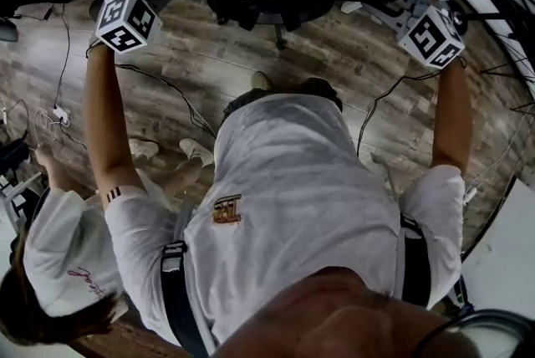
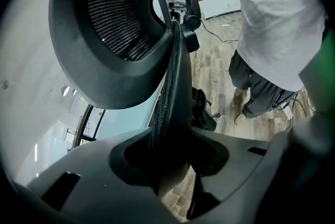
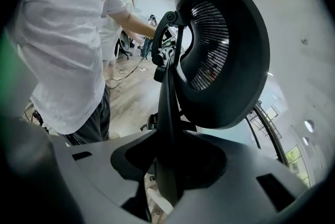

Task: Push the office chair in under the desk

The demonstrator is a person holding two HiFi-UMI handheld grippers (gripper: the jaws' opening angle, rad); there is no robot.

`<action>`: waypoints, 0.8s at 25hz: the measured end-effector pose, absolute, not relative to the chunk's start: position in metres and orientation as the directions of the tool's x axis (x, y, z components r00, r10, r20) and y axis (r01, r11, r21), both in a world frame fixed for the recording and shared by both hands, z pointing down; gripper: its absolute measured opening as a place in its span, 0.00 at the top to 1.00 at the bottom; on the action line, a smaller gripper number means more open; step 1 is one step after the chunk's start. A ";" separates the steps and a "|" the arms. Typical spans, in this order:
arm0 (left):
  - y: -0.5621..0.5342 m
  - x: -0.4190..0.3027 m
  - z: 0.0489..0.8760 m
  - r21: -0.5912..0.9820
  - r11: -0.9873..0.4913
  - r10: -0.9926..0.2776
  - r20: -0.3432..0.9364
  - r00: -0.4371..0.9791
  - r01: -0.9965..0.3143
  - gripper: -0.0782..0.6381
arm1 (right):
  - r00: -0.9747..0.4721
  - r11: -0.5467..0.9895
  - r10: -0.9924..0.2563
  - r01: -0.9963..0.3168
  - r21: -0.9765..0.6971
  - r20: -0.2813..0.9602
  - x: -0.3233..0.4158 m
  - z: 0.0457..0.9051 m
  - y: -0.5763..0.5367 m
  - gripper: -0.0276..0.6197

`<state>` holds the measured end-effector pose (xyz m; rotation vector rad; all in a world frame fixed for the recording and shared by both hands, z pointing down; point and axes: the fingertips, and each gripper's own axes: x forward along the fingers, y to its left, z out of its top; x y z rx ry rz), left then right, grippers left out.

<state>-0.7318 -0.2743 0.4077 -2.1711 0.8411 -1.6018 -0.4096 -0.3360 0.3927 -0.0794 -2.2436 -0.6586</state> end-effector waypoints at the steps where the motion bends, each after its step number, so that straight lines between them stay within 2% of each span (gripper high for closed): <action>1: -0.277 -0.738 0.407 -0.567 -0.781 -0.620 0.757 0.206 -0.262 0.65 | -0.692 0.865 -0.155 0.249 0.435 0.705 -0.415 0.392 -0.336 0.73; 20: -0.395 -0.818 0.415 -0.564 -0.804 -0.595 0.769 0.234 -0.190 0.64 | -0.675 0.890 -0.233 0.143 0.433 0.700 -0.491 0.399 -0.413 0.73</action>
